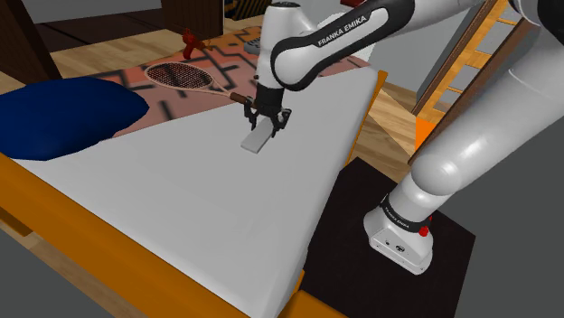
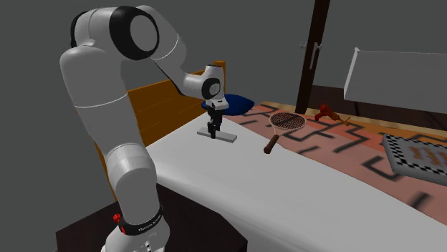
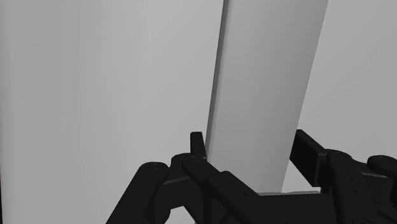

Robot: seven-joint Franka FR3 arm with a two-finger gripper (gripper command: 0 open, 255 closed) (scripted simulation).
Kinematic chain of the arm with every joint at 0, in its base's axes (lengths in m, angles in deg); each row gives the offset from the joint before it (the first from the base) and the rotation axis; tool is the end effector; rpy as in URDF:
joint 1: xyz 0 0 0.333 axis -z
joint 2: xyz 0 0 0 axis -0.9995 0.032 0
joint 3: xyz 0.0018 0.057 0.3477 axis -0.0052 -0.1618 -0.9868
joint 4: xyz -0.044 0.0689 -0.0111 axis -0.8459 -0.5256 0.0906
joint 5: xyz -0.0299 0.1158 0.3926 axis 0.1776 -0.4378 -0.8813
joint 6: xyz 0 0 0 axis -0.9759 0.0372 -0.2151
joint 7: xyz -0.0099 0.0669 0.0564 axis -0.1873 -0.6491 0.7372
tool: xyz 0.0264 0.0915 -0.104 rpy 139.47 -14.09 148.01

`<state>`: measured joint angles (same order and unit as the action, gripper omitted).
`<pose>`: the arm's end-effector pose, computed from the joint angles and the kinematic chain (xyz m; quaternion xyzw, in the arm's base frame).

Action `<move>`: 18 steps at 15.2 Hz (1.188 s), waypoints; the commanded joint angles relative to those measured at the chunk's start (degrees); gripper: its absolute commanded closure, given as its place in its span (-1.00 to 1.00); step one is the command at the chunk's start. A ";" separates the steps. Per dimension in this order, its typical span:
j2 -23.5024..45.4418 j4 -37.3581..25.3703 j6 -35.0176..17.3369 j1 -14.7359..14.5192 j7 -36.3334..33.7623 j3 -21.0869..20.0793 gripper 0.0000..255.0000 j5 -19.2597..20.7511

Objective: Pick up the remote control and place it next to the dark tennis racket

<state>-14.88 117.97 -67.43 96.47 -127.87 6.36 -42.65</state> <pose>0.4637 0.1657 0.3373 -0.8599 0.5103 -0.0010 0.0101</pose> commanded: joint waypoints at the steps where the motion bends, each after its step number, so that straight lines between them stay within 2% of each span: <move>1: -1.38 -0.42 1.70 -0.06 0.59 0.20 1.00 -0.73; 2: -1.49 -0.49 1.87 -0.07 0.63 0.22 1.00 -0.78; 6: 7.89 -10.48 3.42 -0.16 -4.89 -1.17 1.00 5.12; 9: 14.90 -18.63 5.51 -1.45 -8.61 -1.29 1.00 9.44; 13: 24.16 -30.60 9.42 -4.46 -12.40 -0.56 1.00 14.31; 18: 36.09 -48.17 16.01 -9.67 -15.00 1.13 1.00 18.72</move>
<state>18.75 73.50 -52.79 87.94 -142.37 7.16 -24.80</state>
